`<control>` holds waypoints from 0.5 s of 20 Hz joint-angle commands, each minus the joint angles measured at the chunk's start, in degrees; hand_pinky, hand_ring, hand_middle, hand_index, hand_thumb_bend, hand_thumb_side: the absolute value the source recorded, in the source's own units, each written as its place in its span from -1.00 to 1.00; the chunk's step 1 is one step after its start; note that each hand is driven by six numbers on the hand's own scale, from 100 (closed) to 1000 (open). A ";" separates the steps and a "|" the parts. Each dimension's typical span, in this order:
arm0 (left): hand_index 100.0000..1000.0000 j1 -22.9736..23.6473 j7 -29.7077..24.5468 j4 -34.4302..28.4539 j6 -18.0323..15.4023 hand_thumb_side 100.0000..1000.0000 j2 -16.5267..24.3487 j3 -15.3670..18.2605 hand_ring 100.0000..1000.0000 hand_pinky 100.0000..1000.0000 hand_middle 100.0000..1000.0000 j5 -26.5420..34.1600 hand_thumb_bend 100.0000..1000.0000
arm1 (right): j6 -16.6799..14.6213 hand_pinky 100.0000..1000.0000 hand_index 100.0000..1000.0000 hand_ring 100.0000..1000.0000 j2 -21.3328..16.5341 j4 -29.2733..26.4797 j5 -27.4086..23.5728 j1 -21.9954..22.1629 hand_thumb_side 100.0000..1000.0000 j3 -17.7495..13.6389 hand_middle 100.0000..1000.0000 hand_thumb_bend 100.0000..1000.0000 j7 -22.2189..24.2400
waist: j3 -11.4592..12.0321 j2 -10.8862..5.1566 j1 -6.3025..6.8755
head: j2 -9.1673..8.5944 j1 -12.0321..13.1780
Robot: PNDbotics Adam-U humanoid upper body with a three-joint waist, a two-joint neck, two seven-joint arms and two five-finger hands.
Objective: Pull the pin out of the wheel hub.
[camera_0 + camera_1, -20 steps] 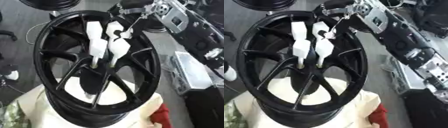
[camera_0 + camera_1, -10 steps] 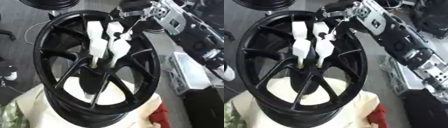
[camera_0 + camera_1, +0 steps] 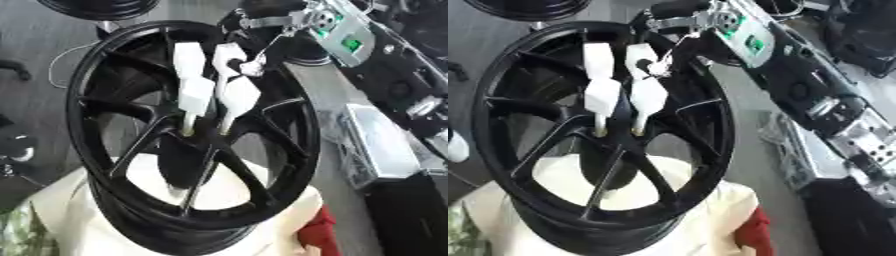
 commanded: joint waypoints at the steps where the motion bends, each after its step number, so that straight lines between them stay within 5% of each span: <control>1: 0.53 -0.62 -0.14 -0.55 -0.24 0.75 1.08 -0.04 1.00 0.60 0.91 -0.03 -0.93 | -12.47 0.55 0.76 0.33 -1.60 -0.88 -0.49 -0.53 0.06 -0.99 0.34 -1.00 12.86 | -0.19 -0.88 0.74 | 0.34 -0.24; 10: 0.52 -0.62 -0.34 -0.61 -0.38 0.75 1.21 -0.18 1.00 0.60 0.89 -0.12 -0.93 | -11.98 0.48 0.82 0.25 -1.56 0.17 0.15 -0.26 0.36 -1.13 0.27 -1.00 12.86 | -0.39 -0.77 0.76 | 0.34 -0.28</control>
